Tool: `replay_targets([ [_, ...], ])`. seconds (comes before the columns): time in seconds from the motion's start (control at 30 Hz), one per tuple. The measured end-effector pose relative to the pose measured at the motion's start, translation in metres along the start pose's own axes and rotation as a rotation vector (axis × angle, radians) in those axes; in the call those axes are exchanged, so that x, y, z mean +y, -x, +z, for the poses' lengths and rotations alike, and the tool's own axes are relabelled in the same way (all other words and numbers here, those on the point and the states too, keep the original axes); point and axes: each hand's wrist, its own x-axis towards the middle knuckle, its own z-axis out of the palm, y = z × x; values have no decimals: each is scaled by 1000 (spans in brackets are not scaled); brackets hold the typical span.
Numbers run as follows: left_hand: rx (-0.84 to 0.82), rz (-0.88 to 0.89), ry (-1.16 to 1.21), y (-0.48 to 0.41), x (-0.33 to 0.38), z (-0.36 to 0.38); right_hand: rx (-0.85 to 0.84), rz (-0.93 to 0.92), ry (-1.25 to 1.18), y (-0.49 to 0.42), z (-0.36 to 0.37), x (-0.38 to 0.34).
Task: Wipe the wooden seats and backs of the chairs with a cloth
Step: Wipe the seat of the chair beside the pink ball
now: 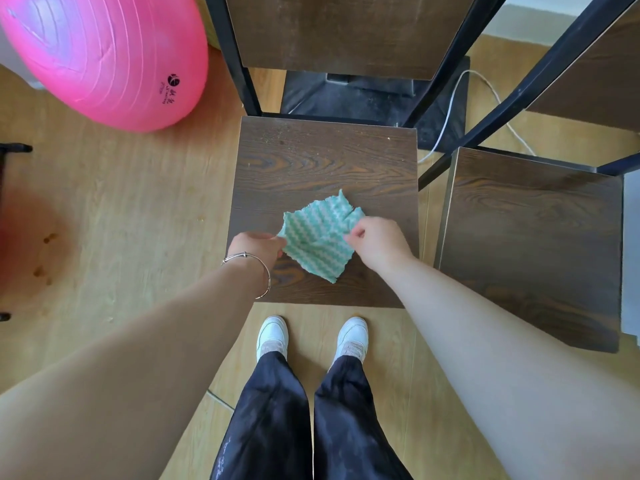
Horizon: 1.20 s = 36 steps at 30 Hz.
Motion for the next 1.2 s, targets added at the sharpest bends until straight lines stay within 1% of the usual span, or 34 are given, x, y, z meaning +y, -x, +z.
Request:
replay_targets([
  [0.1, 14, 30, -93, -9, -8, -2, 173, -57, 1, -30, -5, -20],
  [0.17, 5, 49, -128, -16, -15, -4, 212, -50, 14, -51, -6, -29],
  [0.23, -1, 79, -123, -22, -20, -4, 165, 8, 67, -71, -5, -36],
  [0.3, 10, 75, -69, -28, -24, -4, 91, 52, 197, -89, -2, -43],
  [0.37, 24, 69, -42, -34, -28, -4, 70, 73, 323, -97, 5, -47],
  [0.43, 45, 74, -30, -38, -30, -5, 56, 99, 359, -100, 11, -46],
  [0.5, 58, 83, -38, -38, -29, -6, 65, 114, 341, -100, 9, -43],
  [0.57, 78, 104, -45, -38, -25, -9, 72, 104, 262, -99, 0, -38],
  [0.6, 87, 117, -42, -38, -22, -11, 75, 98, 179, -97, -7, -35],
  [0.67, 91, 143, -19, -36, -11, -15, 77, 105, -66, -89, -25, -28],
  [0.73, 76, 178, 45, -34, 4, -20, 85, 110, -271, -78, -46, -22],
  [0.8, 61, 239, 81, -29, 23, -24, 100, 94, -379, -68, -67, -19],
  [0.93, 31, 377, 103, -18, 62, -32, 205, 32, -460, -50, -108, -16],
  [1.07, 26, 508, 19, -7, 80, -38, 293, 14, -521, -27, -128, -9],
  [1.13, 19, 550, -63, 2, 78, -39, 301, 27, -520, -14, -123, -1],
  [1.2, 13, 550, -141, 8, 67, -36, 260, 26, -553, -3, -108, 12],
])
